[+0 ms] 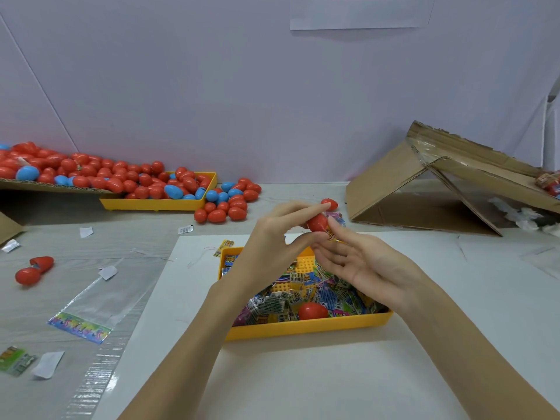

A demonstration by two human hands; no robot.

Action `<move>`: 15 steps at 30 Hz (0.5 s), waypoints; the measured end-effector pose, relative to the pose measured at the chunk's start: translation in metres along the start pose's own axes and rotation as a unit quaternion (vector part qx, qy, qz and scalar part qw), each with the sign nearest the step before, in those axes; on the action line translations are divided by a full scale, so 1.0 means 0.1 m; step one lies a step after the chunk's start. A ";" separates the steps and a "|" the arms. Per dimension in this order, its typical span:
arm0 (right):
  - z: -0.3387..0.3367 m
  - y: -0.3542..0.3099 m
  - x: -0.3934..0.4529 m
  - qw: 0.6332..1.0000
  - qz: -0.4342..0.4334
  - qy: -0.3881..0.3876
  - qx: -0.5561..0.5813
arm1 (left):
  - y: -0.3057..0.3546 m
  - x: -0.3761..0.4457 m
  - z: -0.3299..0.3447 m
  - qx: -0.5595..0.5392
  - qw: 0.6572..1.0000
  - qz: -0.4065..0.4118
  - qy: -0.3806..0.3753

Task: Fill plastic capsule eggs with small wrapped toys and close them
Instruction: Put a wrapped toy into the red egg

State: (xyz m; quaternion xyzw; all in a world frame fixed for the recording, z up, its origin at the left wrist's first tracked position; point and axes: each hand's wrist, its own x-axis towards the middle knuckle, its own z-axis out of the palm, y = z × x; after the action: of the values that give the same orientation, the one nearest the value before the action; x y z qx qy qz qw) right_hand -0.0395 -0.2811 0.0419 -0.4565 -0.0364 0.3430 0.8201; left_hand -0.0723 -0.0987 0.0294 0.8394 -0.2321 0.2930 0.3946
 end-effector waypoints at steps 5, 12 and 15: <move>0.00 0.00 0.00 1.000 0.009 0.007 0.012 | -0.03 0.00 0.07 0.059 0.998 0.036 0.007; 0.02 0.02 0.02 0.998 0.018 -0.004 0.064 | -0.02 -0.01 0.15 0.044 0.998 0.046 0.010; 0.02 0.03 0.02 0.995 0.038 -0.010 0.095 | 0.00 0.00 0.14 0.036 0.999 0.037 0.015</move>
State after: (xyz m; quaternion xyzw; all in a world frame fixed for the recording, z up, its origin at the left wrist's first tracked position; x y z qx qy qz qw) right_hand -0.0405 -0.2771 0.0403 -0.3739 0.0058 0.3799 0.8461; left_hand -0.0680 -0.1094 0.0217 0.8395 -0.2460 0.3284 0.3562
